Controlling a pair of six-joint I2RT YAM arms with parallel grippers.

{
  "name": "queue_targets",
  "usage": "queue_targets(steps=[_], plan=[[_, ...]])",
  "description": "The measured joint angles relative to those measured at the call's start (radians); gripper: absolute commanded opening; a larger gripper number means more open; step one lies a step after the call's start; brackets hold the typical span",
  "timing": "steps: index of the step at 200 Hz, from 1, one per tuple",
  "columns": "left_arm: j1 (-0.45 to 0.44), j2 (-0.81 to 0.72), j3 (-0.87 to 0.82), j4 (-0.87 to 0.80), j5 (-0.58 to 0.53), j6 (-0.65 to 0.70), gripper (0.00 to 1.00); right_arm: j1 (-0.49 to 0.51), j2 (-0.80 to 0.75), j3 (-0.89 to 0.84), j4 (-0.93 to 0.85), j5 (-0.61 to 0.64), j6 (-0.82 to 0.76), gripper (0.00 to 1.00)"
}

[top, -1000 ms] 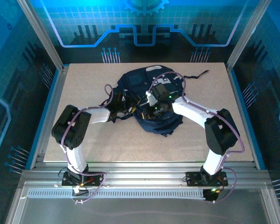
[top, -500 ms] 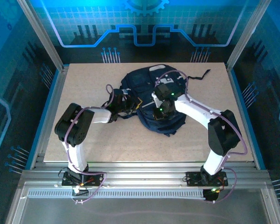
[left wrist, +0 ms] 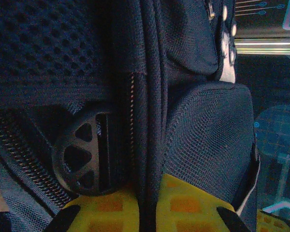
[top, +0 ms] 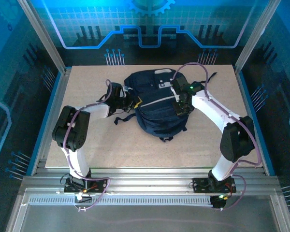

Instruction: Pack books, pencil case, and school supplies into a backpack

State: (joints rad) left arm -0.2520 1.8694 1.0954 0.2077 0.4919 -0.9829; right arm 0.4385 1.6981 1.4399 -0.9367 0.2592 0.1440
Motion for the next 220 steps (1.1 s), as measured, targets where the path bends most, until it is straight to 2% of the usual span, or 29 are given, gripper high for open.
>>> queue_targets(steps=[7, 15, 29, 36, 47, 58, 63, 91, 118, 139, 162, 189, 210, 220], plan=[[0.011, 0.006, 0.024, -0.031, 0.0, 0.019, 0.0, 0.005, 0.0, -0.002, 0.01, -0.038, -0.023, 0.0], [0.025, 0.019, 0.054, -0.062, 0.0, 0.042, 0.06, 0.011, 0.0, -0.005, 0.026, -0.081, -0.045, 0.0], [0.051, 0.06, 0.122, -0.122, -0.002, 0.072, 0.3, 0.027, 0.0, -0.015, 0.063, -0.166, -0.074, 0.0], [0.064, 0.083, 0.162, -0.15, -0.013, 0.081, 0.38, 0.039, 0.0, -0.02, 0.087, -0.214, -0.083, 0.0], [0.083, 0.106, 0.216, -0.177, -0.046, 0.102, 0.64, 0.064, 0.002, -0.02, 0.123, -0.288, -0.081, 0.0], [0.098, 0.102, 0.252, -0.206, -0.095, 0.111, 0.78, 0.09, 0.008, -0.019, 0.154, -0.348, -0.072, 0.0], [0.103, 0.092, 0.26, -0.214, -0.119, 0.12, 0.82, 0.105, 0.017, -0.016, 0.166, -0.372, -0.058, 0.0], [0.11, -0.045, 0.235, -0.291, -0.229, 0.156, 0.87, 0.161, 0.104, 0.029, 0.225, -0.448, 0.026, 0.0], [0.113, -0.197, 0.185, -0.339, -0.264, 0.179, 0.88, 0.19, 0.203, 0.117, 0.274, -0.483, 0.082, 0.0], [0.113, -0.299, 0.082, -0.331, -0.276, 0.169, 0.88, 0.208, 0.249, 0.172, 0.312, -0.488, 0.105, 0.0], [0.107, -0.373, -0.075, -0.309, -0.28, 0.105, 0.88, 0.211, 0.253, 0.179, 0.343, -0.507, 0.126, 0.0], [0.067, -0.385, -0.233, -0.241, -0.291, -0.026, 0.87, 0.211, 0.253, 0.178, 0.367, -0.534, 0.15, 0.0], [0.003, -0.385, -0.335, -0.147, -0.332, -0.135, 0.82, 0.211, 0.251, 0.159, 0.393, -0.558, 0.169, 0.0], [-0.021, -0.381, -0.346, -0.122, -0.356, -0.168, 0.76, 0.212, 0.247, 0.14, 0.402, -0.569, 0.176, 0.0]])
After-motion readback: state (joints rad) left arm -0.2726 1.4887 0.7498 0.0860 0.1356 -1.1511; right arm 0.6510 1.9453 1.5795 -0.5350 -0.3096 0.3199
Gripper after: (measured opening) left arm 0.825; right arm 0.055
